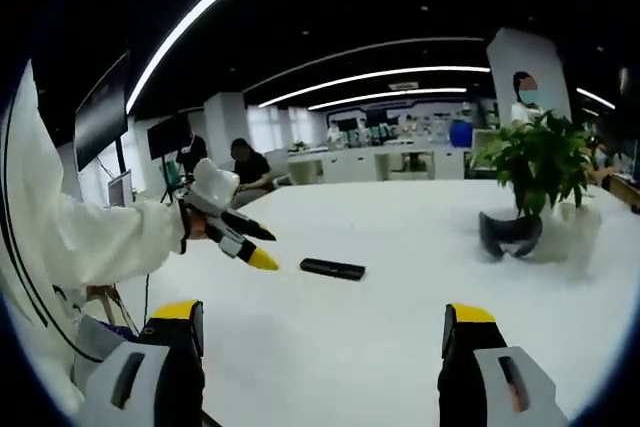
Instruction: Press the specified remote control buttons in sequence, fully releasing each button before pressing the next.
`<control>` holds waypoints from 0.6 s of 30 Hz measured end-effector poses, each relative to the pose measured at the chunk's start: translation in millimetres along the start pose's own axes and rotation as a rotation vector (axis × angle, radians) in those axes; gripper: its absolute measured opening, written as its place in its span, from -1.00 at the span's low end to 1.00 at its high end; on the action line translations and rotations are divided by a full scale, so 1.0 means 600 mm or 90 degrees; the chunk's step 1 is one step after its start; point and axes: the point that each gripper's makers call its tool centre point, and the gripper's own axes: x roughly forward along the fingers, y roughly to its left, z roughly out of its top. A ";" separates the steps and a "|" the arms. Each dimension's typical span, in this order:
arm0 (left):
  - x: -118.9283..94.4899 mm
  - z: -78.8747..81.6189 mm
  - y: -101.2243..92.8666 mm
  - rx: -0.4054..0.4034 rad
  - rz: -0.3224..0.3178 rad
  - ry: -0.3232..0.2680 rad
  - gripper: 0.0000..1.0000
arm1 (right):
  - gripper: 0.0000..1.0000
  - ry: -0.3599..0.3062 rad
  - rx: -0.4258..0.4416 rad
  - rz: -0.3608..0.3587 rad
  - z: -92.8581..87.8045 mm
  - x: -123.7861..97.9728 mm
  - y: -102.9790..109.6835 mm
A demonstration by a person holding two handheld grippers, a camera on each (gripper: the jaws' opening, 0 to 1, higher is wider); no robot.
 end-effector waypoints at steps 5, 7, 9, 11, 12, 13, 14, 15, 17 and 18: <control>-0.052 -0.001 -0.023 -0.037 0.039 -0.069 0.63 | 0.98 -0.009 -0.013 0.007 0.008 -0.005 0.007; -0.071 -0.008 -0.034 -0.051 0.045 -0.085 0.73 | 0.98 -0.014 -0.013 0.010 0.010 -0.008 0.009; -0.090 -0.012 -0.039 -0.063 0.064 -0.105 0.83 | 0.98 -0.011 -0.014 0.015 0.009 -0.009 0.012; -0.106 -0.014 -0.046 -0.074 0.069 -0.119 0.83 | 0.98 -0.012 -0.013 0.019 0.011 -0.014 0.017; -0.113 -0.012 -0.047 -0.079 0.077 -0.131 0.87 | 0.98 -0.021 -0.012 0.019 0.015 -0.016 0.018; -0.124 -0.010 -0.050 -0.080 0.087 -0.146 0.91 | 0.98 -0.025 -0.011 0.019 0.017 -0.018 0.018; -0.132 -0.007 -0.050 -0.080 0.098 -0.160 0.97 | 0.98 -0.026 -0.010 0.020 0.017 -0.018 0.019; -0.145 0.000 -0.053 -0.078 0.110 -0.185 0.98 | 0.98 -0.026 -0.008 0.021 0.016 -0.017 0.019; -0.163 0.004 -0.055 -0.104 0.128 -0.216 0.98 | 0.98 -0.025 -0.007 0.022 0.013 -0.017 0.020; -0.171 0.005 -0.058 -0.112 0.130 -0.228 0.98 | 0.98 -0.025 -0.007 0.022 0.011 -0.017 0.021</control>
